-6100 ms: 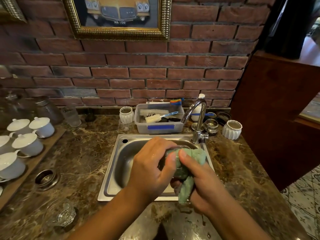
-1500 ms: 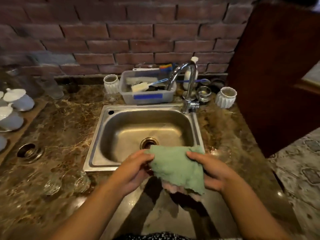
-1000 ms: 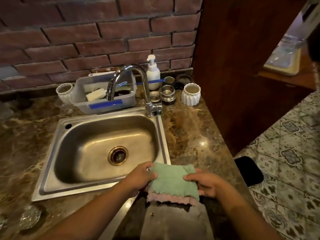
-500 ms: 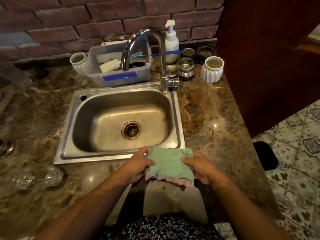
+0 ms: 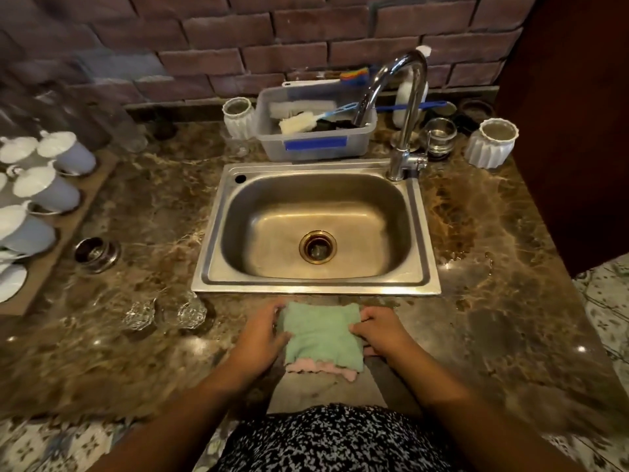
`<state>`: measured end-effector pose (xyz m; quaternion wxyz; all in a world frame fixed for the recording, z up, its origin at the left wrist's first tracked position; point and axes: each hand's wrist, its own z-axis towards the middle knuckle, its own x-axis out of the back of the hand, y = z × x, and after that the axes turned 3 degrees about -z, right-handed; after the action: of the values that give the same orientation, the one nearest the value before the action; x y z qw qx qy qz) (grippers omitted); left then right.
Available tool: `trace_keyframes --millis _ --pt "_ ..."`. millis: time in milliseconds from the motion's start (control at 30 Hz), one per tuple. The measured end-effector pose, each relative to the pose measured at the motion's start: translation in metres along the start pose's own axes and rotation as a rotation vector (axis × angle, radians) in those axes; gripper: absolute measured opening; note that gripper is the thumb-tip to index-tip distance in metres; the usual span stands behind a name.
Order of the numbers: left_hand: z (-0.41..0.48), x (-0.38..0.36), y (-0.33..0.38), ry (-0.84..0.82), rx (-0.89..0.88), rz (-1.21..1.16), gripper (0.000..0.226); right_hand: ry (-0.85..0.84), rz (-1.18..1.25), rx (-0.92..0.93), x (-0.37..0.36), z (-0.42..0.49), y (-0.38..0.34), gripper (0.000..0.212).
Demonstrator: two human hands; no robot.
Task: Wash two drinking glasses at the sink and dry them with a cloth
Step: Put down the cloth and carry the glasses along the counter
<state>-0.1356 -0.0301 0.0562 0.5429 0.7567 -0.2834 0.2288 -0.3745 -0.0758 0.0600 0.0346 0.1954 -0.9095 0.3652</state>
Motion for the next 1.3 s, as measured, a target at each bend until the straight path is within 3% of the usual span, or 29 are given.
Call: trace_keyframes --millis 100,200,333,433,833,1000,1100,1200,1300 --pt "0.002 -0.001 -0.003 0.100 -0.053 0.155 0.058 0.264 -0.655 0.216 -0.002 -0.007 -0.003 0.011" --pt "0.007 -0.008 0.005 0.129 -0.208 0.341 0.050 0.412 -0.875 0.448 -0.005 -0.012 -0.003 0.023" --pt "0.002 -0.028 0.004 -0.076 -0.409 0.589 0.056 0.331 -1.043 0.731 -0.031 -0.013 0.013 0.053" --pt "-0.010 -0.033 -0.020 -0.171 -0.366 0.648 0.065 0.213 -1.160 0.754 -0.039 -0.008 0.045 0.065" --pt "-0.019 -0.025 -0.033 -0.283 -0.222 0.734 0.079 0.199 -1.168 0.745 -0.041 0.001 0.070 0.074" --pt "-0.014 -0.025 -0.010 -0.293 -0.124 0.676 0.078 0.039 -1.156 0.746 -0.025 0.004 0.060 0.076" --pt "-0.013 -0.017 0.002 -0.306 -0.118 0.560 0.076 -0.027 -1.027 0.660 -0.020 -0.003 0.036 0.070" --pt "-0.015 0.001 0.005 -0.293 -0.161 0.475 0.075 0.086 -0.846 0.632 -0.022 -0.021 0.003 0.045" --pt "-0.026 0.030 -0.004 -0.226 -0.174 0.381 0.067 0.281 -0.741 0.608 -0.032 -0.043 -0.017 0.040"
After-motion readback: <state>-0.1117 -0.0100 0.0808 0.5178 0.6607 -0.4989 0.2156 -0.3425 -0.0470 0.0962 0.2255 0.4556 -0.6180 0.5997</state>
